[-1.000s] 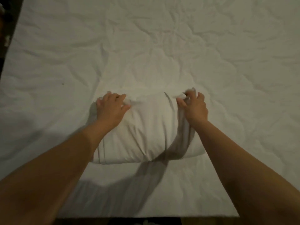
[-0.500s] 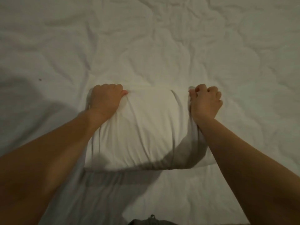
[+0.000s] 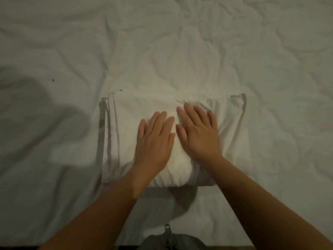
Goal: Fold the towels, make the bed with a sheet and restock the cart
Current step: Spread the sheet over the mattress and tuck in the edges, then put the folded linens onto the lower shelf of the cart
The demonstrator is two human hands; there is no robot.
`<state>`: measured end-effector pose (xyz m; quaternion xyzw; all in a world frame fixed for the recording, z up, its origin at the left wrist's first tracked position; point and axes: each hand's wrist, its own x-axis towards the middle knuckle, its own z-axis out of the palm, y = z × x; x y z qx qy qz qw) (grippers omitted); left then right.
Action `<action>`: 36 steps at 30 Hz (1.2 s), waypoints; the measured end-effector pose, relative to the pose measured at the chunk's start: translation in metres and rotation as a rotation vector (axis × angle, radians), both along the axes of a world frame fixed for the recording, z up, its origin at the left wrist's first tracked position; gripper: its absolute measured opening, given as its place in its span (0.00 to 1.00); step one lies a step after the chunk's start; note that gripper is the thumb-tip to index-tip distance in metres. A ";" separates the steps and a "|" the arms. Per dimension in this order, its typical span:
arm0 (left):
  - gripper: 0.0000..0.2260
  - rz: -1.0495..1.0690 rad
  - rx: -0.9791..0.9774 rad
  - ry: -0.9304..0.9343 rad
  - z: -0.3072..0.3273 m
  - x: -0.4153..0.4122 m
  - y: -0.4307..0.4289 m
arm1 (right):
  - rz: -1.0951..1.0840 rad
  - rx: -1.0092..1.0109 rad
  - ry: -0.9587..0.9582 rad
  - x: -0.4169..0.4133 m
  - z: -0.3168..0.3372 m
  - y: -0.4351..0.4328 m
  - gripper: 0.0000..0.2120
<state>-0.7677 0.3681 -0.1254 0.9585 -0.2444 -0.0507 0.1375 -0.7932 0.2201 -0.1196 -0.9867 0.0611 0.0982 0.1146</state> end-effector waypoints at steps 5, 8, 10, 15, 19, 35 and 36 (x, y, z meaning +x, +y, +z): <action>0.26 0.105 0.093 0.096 -0.016 0.006 0.026 | -0.073 -0.143 0.103 -0.013 -0.001 -0.028 0.28; 0.31 0.342 0.117 0.163 -0.013 0.003 0.035 | -0.268 -0.156 0.139 -0.027 0.007 -0.043 0.29; 0.36 0.509 0.111 0.273 -0.009 0.002 0.045 | -0.443 -0.109 0.175 -0.032 0.011 -0.049 0.30; 0.41 0.676 0.013 0.370 0.003 0.010 0.061 | -0.750 0.296 0.057 -0.039 0.022 -0.060 0.37; 0.43 0.827 -0.179 0.447 0.012 0.003 0.067 | -0.748 0.441 0.133 -0.045 0.035 -0.069 0.40; 0.38 0.726 -0.481 0.436 0.169 -0.081 0.077 | -0.456 0.581 -0.187 -0.123 0.186 -0.020 0.29; 0.37 0.732 -0.497 0.427 0.183 -0.093 0.080 | -0.421 0.592 -0.208 -0.129 0.197 -0.016 0.29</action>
